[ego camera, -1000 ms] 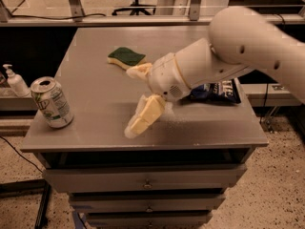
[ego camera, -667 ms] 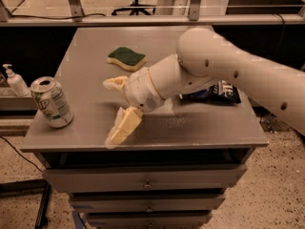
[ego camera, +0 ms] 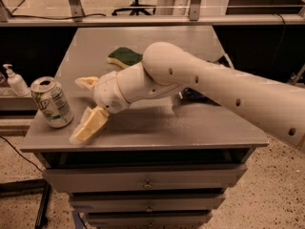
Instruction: Pick 7up can
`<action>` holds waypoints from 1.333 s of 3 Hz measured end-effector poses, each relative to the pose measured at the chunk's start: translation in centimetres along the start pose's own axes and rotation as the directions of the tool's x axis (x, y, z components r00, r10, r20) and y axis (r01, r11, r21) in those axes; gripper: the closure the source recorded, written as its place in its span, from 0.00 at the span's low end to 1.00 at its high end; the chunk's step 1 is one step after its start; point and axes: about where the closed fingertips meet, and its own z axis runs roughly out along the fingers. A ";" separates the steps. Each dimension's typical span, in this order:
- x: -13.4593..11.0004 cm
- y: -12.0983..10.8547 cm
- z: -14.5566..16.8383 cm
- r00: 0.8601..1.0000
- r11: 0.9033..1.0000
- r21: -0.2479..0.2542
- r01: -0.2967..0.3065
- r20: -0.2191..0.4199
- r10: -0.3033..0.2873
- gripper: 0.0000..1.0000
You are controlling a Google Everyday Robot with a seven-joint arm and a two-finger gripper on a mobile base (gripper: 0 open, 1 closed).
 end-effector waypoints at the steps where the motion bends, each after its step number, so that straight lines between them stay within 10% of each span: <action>1: -1.6 -1.8 2.3 0.999 0.998 0.046 -0.031 0.030 0.030 0.00; 2: -2.9 -2.8 4.5 0.995 0.994 0.062 -0.094 0.039 0.092 0.00; 4: -2.8 -3.7 5.9 0.977 0.974 0.074 -0.212 0.034 0.210 0.41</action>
Offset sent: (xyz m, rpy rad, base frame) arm 0.0293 0.0861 0.0131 0.0421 0.1452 -0.1505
